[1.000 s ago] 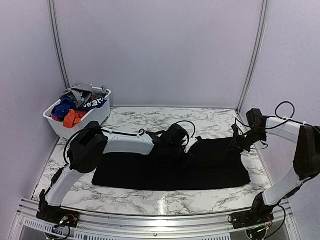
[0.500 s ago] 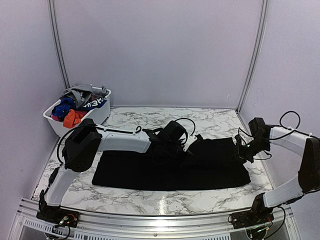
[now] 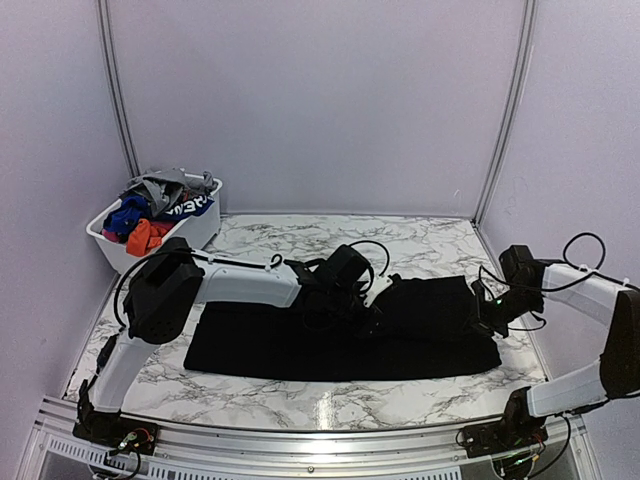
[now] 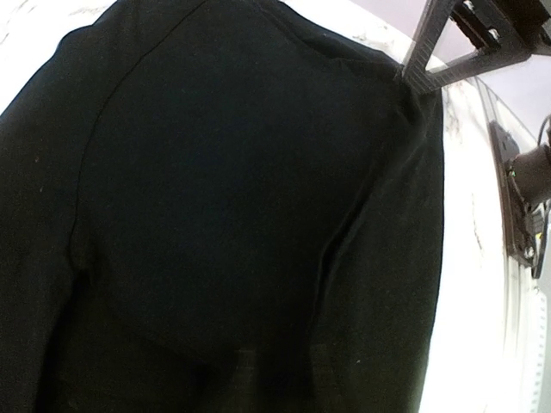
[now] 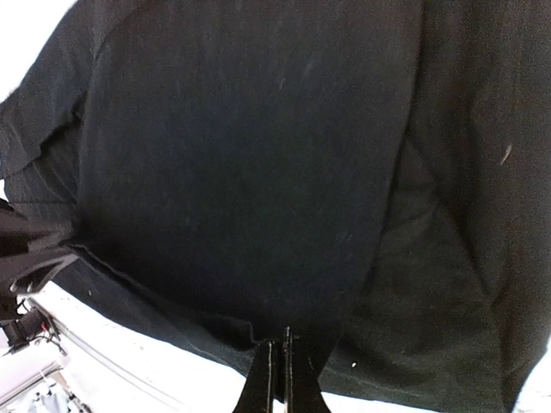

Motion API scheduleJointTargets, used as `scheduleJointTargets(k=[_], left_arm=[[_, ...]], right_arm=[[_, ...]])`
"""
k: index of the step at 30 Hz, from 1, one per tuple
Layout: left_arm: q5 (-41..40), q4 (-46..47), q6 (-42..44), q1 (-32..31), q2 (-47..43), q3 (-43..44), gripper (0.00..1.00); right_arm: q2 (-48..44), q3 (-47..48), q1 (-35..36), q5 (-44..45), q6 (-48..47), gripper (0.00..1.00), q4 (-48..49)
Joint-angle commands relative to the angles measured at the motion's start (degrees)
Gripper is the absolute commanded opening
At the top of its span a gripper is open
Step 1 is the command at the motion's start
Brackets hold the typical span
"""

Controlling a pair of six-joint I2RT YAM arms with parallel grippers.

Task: Fold and stack the mixed laundry pile
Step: Adjust the 1/3-folded T-shirt at the center of the board, then rotate the rectangle-folded T-shirt at the center of the board.

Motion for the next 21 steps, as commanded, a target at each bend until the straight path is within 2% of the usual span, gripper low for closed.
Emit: scheduleJointTargets(k=[1, 2, 4, 7, 10, 15, 21], left_arm=[[-1.9, -2.5, -0.4, 0.6, -3.5, -1.4, 0.46], [-2.5, -2.6, -1.1, 1.0, -4.8, -2.3, 0.53], [-3.3, -1.7, -2.2, 2.2, -9.3, -6.4, 0.62], [-5.2, 0.5, -4.2, 4.4, -16.0, -13.3, 0.69], [-7.2, 0.9, -6.7, 7.7, -20.3, -18.6, 0.69], [-11.3, -0.3, -11.3, 14.4, -22.3, -23.6, 0.69], [-14.8, -6.2, -13.5, 17.9, -18.4, -21.1, 0.66]], right_arm=[[1.6, 0.0, 0.4, -3.7, -0.9, 0.1, 0.5], [1.9, 1.0, 0.4, -4.1, -1.3, 0.2, 0.3], [2.0, 3.9, 0.4, -4.5, -1.4, 0.34, 0.7], [3.5, 8.4, -0.2, -5.8, -1.1, 0.46, 3.6], [7.6, 12.2, -0.4, -6.3, -0.6, 0.48, 7.5], [17.0, 16.4, 0.1, -7.3, 0.2, 0.48, 12.9], [26.6, 21.2, 2.3, -4.5, 0.6, 0.46, 16.4]])
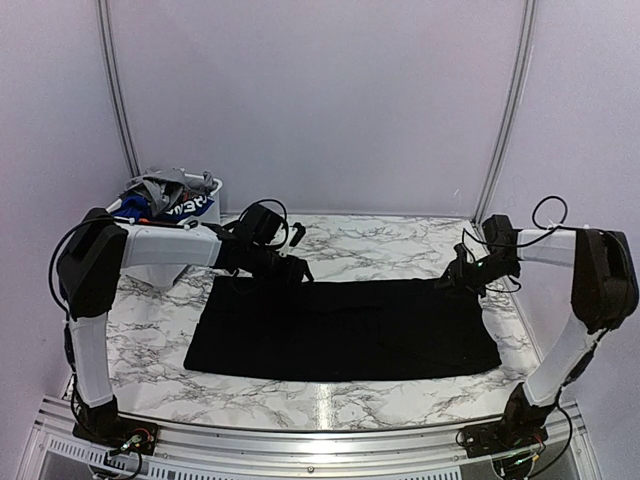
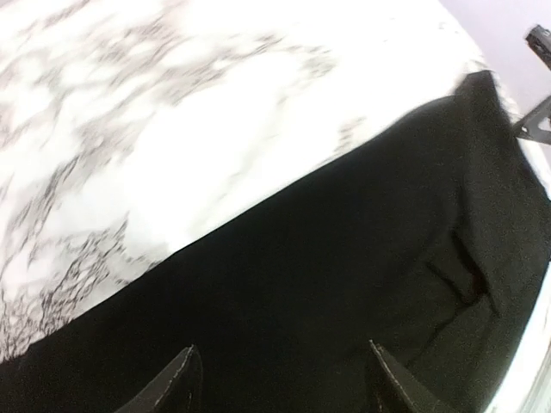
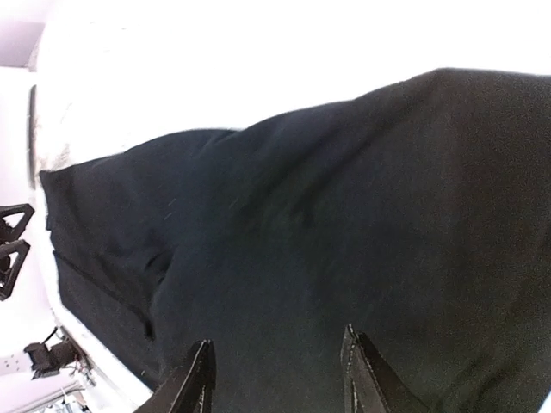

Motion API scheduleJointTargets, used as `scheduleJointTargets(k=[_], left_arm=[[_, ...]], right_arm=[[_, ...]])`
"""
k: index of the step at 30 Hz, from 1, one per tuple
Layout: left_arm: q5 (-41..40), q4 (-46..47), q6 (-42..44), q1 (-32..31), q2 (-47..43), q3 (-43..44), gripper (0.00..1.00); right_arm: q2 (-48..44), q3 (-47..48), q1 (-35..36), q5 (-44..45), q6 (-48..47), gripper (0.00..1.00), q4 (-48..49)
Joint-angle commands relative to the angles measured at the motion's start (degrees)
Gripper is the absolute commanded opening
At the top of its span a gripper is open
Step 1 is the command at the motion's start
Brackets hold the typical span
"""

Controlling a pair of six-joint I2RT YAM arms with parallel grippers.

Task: Fold and stack the mixed laundry pile
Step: Rotate the rectangle-folded T-shirt at the center of the board.

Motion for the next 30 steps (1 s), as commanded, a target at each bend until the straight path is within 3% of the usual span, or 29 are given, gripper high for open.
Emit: scheduleJointTargets(k=[1, 7, 13, 18, 22, 27, 30], left_arm=[[-3.7, -5.3, -3.5, 1.0, 2.8, 1.2, 0.66], [-9.3, -7.8, -8.3, 4.7, 1.3, -4.5, 0.65], [-14.7, -13.2, -12.4, 7.1, -1.1, -11.6, 0.63], [-14.1, -13.0, -14.9, 7.2, -5.1, -17.9, 0.64], [-13.2, -11.0, -13.1, 7.2, -9.2, -18.3, 0.73], [-15.4, -10.9, -12.1, 7.4, -14.0, -16.2, 0.98], [-15.0, -9.6, -13.1, 7.4, -17.1, -16.2, 0.99]], right_arm=[[5.2, 4.0, 2.2, 2.4, 0.8, 0.46, 4.2], [10.1, 3.2, 1.6, 9.1, 3.0, 0.47, 5.0], [8.9, -2.4, -1.3, 13.8, 5.4, 0.46, 4.7], [10.1, -3.1, -1.5, 14.2, 5.8, 0.46, 6.5], [16.0, 3.7, -1.5, 15.4, 4.7, 0.45, 7.0], [27.8, 20.4, -1.1, 16.5, 2.2, 0.42, 4.3], [36.0, 34.1, 0.2, 14.5, -0.3, 0.41, 1.7]])
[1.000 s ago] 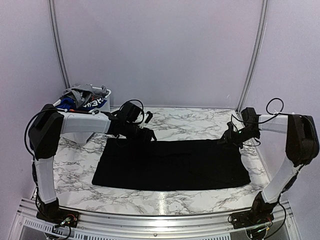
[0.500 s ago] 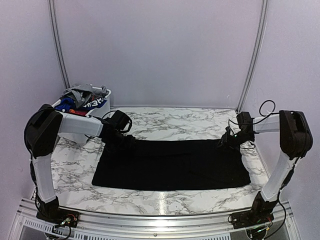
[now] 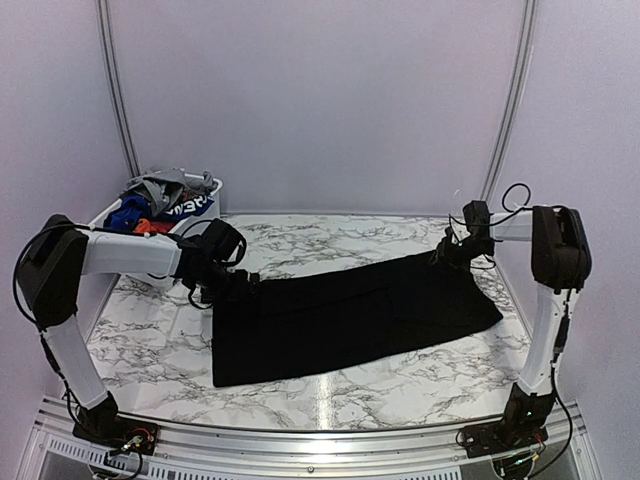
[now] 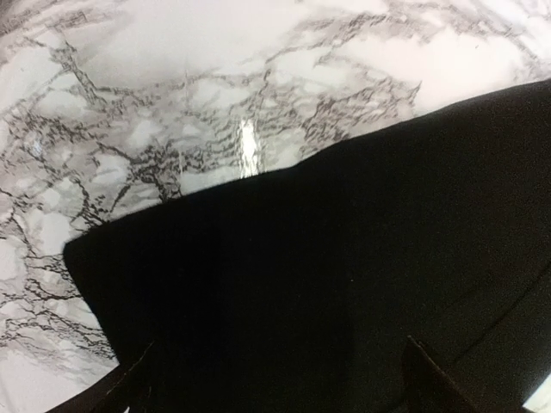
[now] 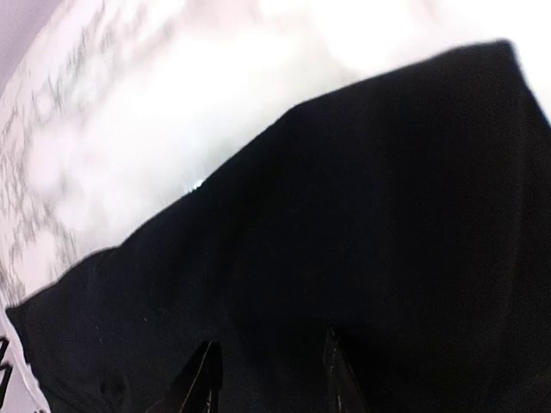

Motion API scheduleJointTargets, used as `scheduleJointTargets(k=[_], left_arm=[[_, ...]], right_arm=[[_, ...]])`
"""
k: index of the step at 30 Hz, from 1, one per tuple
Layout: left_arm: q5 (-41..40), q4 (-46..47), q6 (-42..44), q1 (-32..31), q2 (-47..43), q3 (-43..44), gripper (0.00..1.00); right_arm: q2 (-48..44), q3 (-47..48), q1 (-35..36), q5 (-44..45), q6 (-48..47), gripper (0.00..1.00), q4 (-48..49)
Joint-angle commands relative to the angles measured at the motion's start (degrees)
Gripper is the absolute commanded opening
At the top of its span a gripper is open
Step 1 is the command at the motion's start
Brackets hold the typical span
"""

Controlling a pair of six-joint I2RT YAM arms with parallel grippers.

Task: Fold and stack the mixed laundry pile
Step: Rotate the rectangle-folded T-shirt at the center of the board.

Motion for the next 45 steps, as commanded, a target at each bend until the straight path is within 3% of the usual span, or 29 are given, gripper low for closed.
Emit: scheduleJointTargets(k=[1, 5, 7, 11, 16, 19, 23, 27, 31, 38, 45], left_arm=[[-1.1, 0.3, -1.3, 0.3, -6.4, 0.8, 0.99], [-0.3, 2.0, -2.7, 0.3, -8.1, 0.4, 0.99], [2.5, 2.0, -0.7, 0.3, -6.8, 1.6, 0.99], [6.1, 0.3, 5.7, -0.5, -3.6, 5.5, 0.99], [-2.2, -10.3, 17.8, -3.6, 6.4, 16.2, 0.97], [-9.2, -16.4, 22.6, -5.6, 11.7, 21.6, 0.76], [-13.4, -17.1, 24.8, -6.5, 13.1, 22.4, 0.42], [-16.1, -17.5, 25.9, -6.6, 14.4, 22.4, 0.23], [-17.1, -19.3, 26.5, -7.5, 15.5, 18.9, 0.16], [-12.9, -21.5, 23.8, -10.8, 9.5, 4.1, 0.09], [0.4, -27.2, 15.1, -24.5, 1.5, -6.3, 0.07]], right_arm=[[14.2, 17.5, 2.6, 3.2, -4.3, 0.41, -4.7], [24.1, 42.2, 6.5, -0.9, -6.1, 0.4, -12.3], [23.5, 45.3, 6.9, -1.2, -5.9, 0.41, -14.6], [13.0, 35.8, 6.9, 1.2, -5.4, 0.44, -9.2], [4.5, 27.0, 6.5, 3.6, -6.6, 0.47, -9.2], [1.0, 21.3, 6.5, 2.9, -6.7, 0.48, -8.4], [-2.2, 14.9, 6.5, 1.3, -6.6, 0.47, -8.1], [-5.4, 8.2, 6.7, 0.1, -5.3, 0.46, -6.4], [-8.0, 2.9, 7.1, 1.0, -4.7, 0.45, -7.0], [-10.8, -0.3, 7.2, 1.7, -5.1, 0.45, -8.1], [-11.3, -0.8, 7.4, 2.1, -5.9, 0.43, -10.3]])
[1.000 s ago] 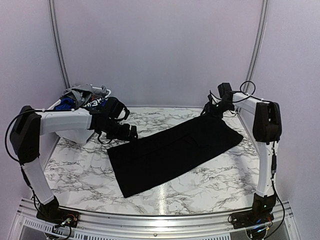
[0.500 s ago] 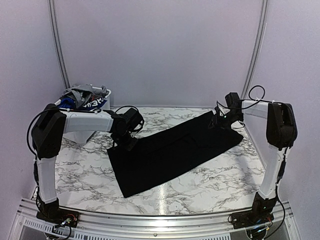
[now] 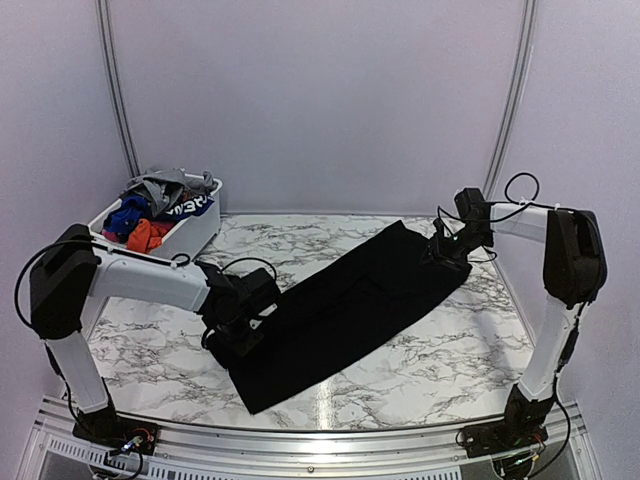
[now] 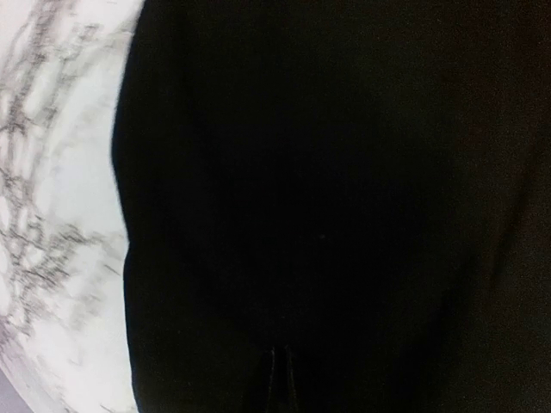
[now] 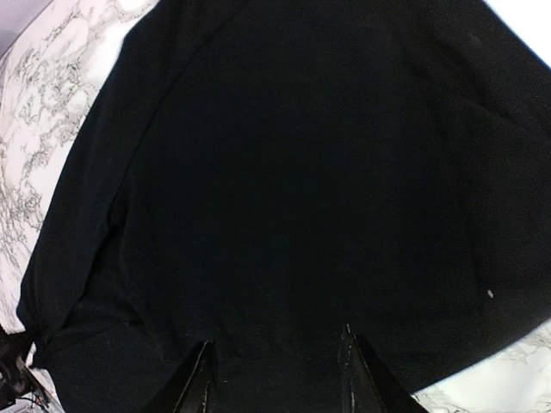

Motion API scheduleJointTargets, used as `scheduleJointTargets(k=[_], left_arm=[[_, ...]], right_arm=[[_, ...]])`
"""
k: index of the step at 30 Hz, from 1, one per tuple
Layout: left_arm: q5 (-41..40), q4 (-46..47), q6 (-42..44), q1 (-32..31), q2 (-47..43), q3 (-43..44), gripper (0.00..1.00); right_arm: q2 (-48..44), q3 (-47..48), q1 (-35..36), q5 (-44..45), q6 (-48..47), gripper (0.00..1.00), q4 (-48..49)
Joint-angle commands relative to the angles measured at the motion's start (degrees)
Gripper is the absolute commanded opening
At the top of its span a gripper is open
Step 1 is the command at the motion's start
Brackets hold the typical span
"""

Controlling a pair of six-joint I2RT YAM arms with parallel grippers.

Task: Fold and stack the mixed laundry pile
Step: Rotate the rectangle-folded T-shirt at the center of the board.

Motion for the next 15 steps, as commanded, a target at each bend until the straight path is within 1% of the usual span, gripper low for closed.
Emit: scheduleJointTargets(k=[1, 3, 4, 5, 7, 9, 12, 15], left_arm=[[16.1, -12.1, -7.5, -10.1, -1.9, -6.2, 0.07], [20.1, -12.9, -10.9, -12.3, -4.2, -5.5, 0.09], [21.9, -12.8, -12.4, -12.4, -6.0, -4.7, 0.11], [21.9, -12.8, -13.2, -12.2, -7.6, -3.4, 0.14], [19.3, -13.1, -13.5, -11.0, -10.2, -0.1, 0.2], [17.3, -13.6, -13.1, -8.2, -11.1, 3.2, 0.24], [15.2, -13.6, -13.5, -3.1, -10.7, 6.6, 0.25], [11.4, -13.2, -13.2, -0.7, -10.5, 8.9, 0.26]], right_arm=[[-1.5, -0.5, 0.9, 0.9, -0.7, 0.43, -1.5], [-1.7, -1.7, 1.3, 0.9, -0.6, 0.42, -0.8], [-1.6, -2.2, 1.7, 1.2, -0.6, 0.42, -0.4], [-1.3, -2.6, 2.1, 1.5, -0.6, 0.41, -0.1], [0.0, -2.4, 2.6, 2.7, -0.5, 0.39, 0.1], [1.4, -2.1, 3.1, 4.7, -0.6, 0.38, 0.8], [5.0, -1.0, 3.0, 6.8, -1.3, 0.35, 1.4], [9.3, 1.1, 3.1, 7.8, -2.3, 0.32, 2.3]])
